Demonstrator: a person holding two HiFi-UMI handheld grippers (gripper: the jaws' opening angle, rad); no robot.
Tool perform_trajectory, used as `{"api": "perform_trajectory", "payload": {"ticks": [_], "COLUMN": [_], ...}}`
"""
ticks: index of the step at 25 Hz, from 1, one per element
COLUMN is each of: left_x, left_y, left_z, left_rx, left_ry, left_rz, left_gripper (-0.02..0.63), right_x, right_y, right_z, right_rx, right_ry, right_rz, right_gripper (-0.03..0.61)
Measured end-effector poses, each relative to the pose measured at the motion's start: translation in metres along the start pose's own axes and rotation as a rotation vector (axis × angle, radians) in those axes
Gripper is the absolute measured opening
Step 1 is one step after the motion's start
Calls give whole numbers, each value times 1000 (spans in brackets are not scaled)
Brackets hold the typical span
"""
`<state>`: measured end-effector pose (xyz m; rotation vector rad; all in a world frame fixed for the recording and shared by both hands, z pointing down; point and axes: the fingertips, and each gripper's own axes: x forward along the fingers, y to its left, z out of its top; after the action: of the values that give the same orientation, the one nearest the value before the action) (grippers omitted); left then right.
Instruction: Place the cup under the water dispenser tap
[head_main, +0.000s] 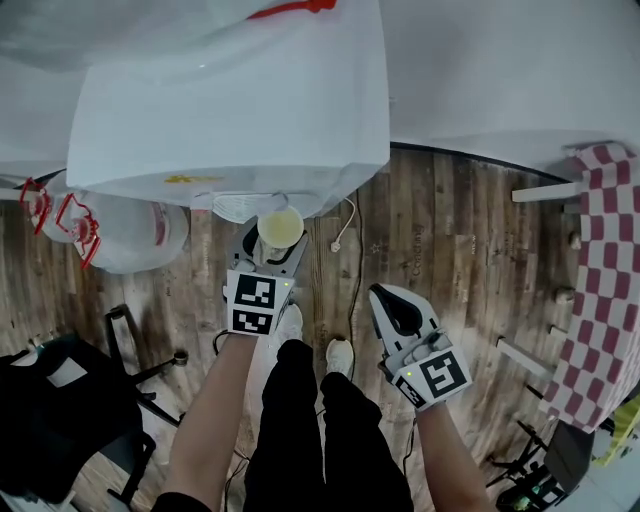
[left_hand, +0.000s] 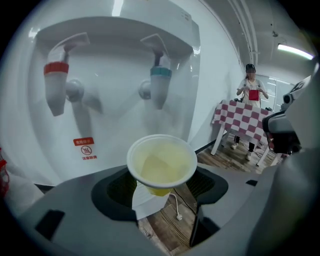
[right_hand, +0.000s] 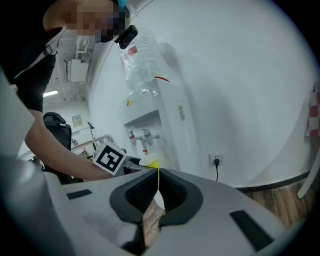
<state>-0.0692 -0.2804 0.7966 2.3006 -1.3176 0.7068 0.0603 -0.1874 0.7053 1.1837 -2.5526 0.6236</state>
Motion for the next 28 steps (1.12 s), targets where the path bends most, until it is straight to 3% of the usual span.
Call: {"api": "perform_trajectory", "payload": {"ticks": [15, 28], "left_x": [44, 52], "left_y": [10, 13], "left_z": [-17, -25], "left_rx": [31, 16], "left_ry": [29, 34], "left_rz": [5, 10], "left_gripper": [311, 313], "right_x": [1, 4], "right_y": [-26, -32], "right_z": [-30, -33], "right_rx": [36, 42], "right_ry": [10, 16], "right_rz": [-56, -62], "right_gripper": [23, 21]}}
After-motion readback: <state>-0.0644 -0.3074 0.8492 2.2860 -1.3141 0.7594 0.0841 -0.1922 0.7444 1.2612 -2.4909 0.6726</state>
